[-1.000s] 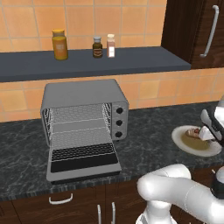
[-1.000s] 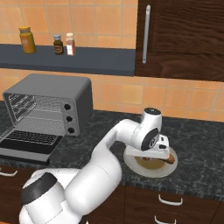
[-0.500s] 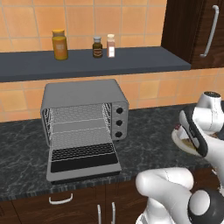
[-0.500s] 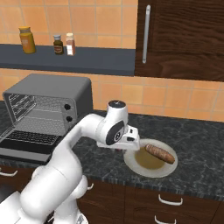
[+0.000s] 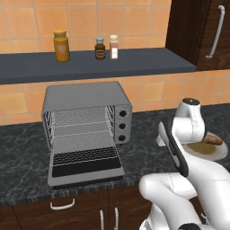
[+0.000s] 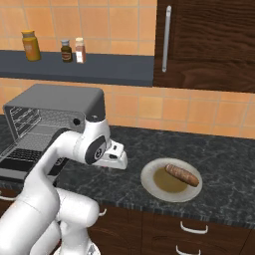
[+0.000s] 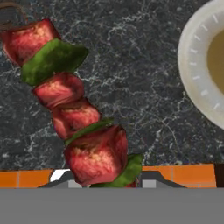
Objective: Pick up the kebab skewer and baguette bread, and place them inside the toaster oven. Close the toaster oven door and start by setting the timer.
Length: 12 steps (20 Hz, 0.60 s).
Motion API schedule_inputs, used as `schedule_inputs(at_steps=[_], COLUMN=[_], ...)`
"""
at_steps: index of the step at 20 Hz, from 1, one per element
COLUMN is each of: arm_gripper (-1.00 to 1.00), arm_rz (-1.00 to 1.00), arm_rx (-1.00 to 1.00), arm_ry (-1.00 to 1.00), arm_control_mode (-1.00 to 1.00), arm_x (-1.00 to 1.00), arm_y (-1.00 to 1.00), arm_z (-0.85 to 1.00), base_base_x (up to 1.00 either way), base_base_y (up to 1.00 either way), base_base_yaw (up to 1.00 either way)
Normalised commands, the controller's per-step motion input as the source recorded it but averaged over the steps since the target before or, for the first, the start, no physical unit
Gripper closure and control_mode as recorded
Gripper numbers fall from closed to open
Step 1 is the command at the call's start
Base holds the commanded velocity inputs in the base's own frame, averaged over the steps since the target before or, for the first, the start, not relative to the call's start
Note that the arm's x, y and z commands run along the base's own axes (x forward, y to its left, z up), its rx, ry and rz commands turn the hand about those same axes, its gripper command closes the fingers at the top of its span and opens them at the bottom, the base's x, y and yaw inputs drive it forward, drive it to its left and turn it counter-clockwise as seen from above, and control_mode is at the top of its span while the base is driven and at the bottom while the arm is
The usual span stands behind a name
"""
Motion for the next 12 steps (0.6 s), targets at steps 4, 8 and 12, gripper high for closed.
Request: schedule_inputs(at_steps=[4,8,12], arm_gripper=[1.00,1.00,1.00], arm_rz=[-0.01,0.00,0.00], arm_rx=[0.04,0.01,0.00], arm_ry=[0.05,0.01,0.04], arm_control_mode=[-1.00,-1.00,-1.00], arm_x=[0.06,0.00,0.06], arm_y=[1.00,1.00,1.00], arm_z=[0.15,0.05,0.01], base_base_x=[0.00,0.00,0.00], base_base_y=[0.00,0.00,0.00], base_base_yaw=[0.00,0.00,0.00])
